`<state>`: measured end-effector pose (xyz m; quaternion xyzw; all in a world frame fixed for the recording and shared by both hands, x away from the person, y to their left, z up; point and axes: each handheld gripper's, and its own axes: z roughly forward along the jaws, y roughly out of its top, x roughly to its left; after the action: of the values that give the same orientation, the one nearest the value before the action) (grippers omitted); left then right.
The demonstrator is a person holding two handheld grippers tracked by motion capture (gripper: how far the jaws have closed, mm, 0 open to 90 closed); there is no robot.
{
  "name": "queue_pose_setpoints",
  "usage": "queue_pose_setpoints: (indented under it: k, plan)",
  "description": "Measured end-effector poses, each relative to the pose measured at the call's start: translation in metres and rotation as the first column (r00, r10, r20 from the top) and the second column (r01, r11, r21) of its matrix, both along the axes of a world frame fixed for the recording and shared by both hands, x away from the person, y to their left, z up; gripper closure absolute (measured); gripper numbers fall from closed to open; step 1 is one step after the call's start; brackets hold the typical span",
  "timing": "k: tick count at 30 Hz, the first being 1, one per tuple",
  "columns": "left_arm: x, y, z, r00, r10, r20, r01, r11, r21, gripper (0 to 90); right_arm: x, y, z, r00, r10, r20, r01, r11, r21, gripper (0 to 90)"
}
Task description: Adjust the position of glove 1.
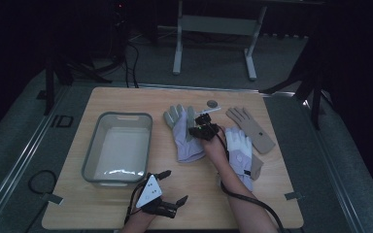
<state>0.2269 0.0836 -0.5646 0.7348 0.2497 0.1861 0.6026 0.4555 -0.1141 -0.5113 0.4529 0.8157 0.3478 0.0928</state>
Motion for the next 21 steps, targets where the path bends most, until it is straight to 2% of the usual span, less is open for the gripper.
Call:
queue_pose_setpoints:
  k: [2, 3, 4, 6, 7, 8, 11, 14, 15, 21]
  plan:
    - [0.0, 0.0, 0.0, 1.0, 0.002, 0.001, -0.002, 1.0, -0.001, 1.2, -0.011, -0.004, 0.005, 0.9997, -0.024, 0.006, 0.023, 0.999, 0.035, 88.7]
    - [0.0, 0.0, 0.0, 1.0, 0.004, 0.001, -0.004, 1.0, 0.001, 1.2, -0.022, -0.01, 0.01, 0.9988, -0.049, -0.001, 0.049, 0.995, 0.082, 88.6]
    - [0.0, 0.0, 0.0, 1.0, 0.006, 0.001, -0.006, 1.0, 0.0, 1.2, -0.022, -0.01, 0.01, 0.9988, -0.049, -0.001, 0.049, 0.995, 0.082, 88.6]
    - [0.0, 0.0, 0.0, 1.0, 0.005, 0.0, -0.005, 1.0, 0.0, 1.2, -0.035, -0.015, 0.014, 0.9963, -0.086, 0.002, 0.084, 0.987, 0.137, 88.6]
    - [0.0, 0.0, 0.0, 1.0, 0.006, 0.001, -0.006, 1.0, -0.001, 1.2, -0.046, -0.022, 0.016, 0.9953, -0.097, -0.003, 0.096, 0.978, 0.183, 88.6]
    - [0.0, 0.0, 0.0, 1.0, 0.008, 0.002, -0.008, 1.0, -0.002, 1.2, -0.046, -0.022, 0.016, 0.9953, -0.097, -0.003, 0.096, 0.978, 0.183, 88.6]
    - [0.0, 0.0, 0.0, 1.0, 0.008, 0.001, -0.008, 1.0, -0.003, 1.2, -0.064, -0.03, 0.019, 0.9914, -0.13, -0.007, 0.129, 0.97, 0.204, 88.6]
    - [0.0, 0.0, 0.0, 1.0, 0.01, 0.001, -0.01, 0.9999, -0.003, 1.2, -0.079, -0.037, 0.019, 0.9883, -0.152, -0.011, 0.151, 0.97, 0.193, 88.6]
    - [0.0, 0.0, 0.0, 0.9999, 0.01, 0.001, -0.01, 0.9999, -0.002, 1.2, -0.089, -0.042, 0.017, 0.9835, -0.18, -0.014, 0.179, 0.965, 0.189, 88.6]
    - [0.0, 0.0, 0.0, 0.9999, 0.012, 0.0, -0.012, 0.9999, -0.002, 1.2, -0.103, -0.043, 0.005, 0.9808, -0.187, -0.057, 0.194, 0.965, 0.177, 88.5]
